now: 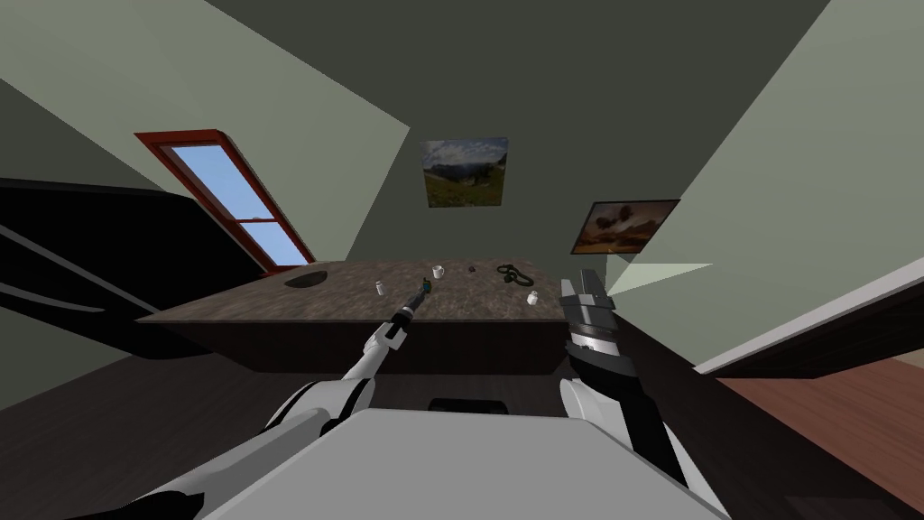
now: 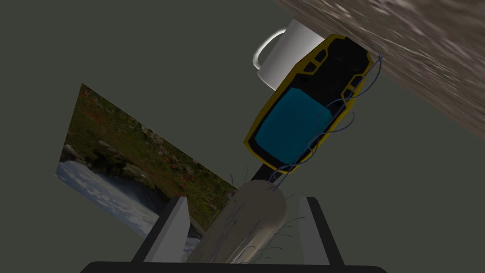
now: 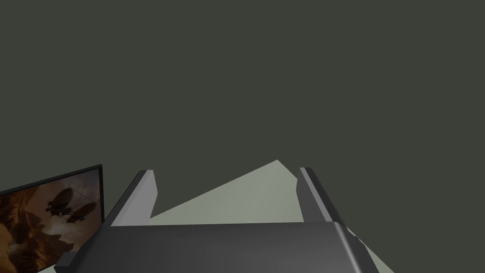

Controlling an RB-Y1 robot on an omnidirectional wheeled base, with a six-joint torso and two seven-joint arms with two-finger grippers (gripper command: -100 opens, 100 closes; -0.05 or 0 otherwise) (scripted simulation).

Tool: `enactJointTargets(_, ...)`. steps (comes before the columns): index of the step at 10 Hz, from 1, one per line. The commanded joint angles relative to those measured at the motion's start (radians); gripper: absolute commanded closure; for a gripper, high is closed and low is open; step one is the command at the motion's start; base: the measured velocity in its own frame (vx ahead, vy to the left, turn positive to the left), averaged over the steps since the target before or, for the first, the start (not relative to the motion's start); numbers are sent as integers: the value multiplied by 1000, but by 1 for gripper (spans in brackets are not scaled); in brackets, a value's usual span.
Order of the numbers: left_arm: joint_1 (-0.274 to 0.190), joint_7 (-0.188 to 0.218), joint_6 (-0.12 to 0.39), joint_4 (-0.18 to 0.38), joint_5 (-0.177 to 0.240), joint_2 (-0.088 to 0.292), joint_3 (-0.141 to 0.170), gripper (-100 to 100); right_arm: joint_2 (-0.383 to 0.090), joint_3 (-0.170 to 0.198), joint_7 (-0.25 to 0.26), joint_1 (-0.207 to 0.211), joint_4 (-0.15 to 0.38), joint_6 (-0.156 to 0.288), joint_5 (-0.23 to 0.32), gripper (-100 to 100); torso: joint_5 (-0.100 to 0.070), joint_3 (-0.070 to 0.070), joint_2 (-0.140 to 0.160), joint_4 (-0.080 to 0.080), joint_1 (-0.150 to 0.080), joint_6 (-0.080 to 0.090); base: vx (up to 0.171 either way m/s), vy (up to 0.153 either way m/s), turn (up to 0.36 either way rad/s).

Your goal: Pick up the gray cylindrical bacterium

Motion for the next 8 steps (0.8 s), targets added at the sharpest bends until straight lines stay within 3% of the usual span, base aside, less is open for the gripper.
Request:
enactJointTargets(1,0,0,0,0,0,0,0,100,0,0,0,0,0,0,0,0,0,0,0,0,0,0,0,0,0)
enactJointTargets(4,-1,0,-2,-1,0,-1,0,100,0,0,0,0,0,0,0,0,0,-1,-1,-1,0,0,0,0,0)
enactJointTargets(5,-1,0,-1,-1,0,0,0,0,0,0,0,0,0,0,0,0,0,-1,-1,-1,0,0,0,0,0)
enactJointTargets(6,49,-10,24,-51,12,-8,-25,100,0,0,0,0,0,0,0,0,0,-1,-1,-1,0,0,52,31,6)
enactJointTargets(8,69,-10,24,-67,12,-8,-25,100,0,0,0,0,0,0,0,0,0,-4,-5,-3,2,-1,50,15,-4)
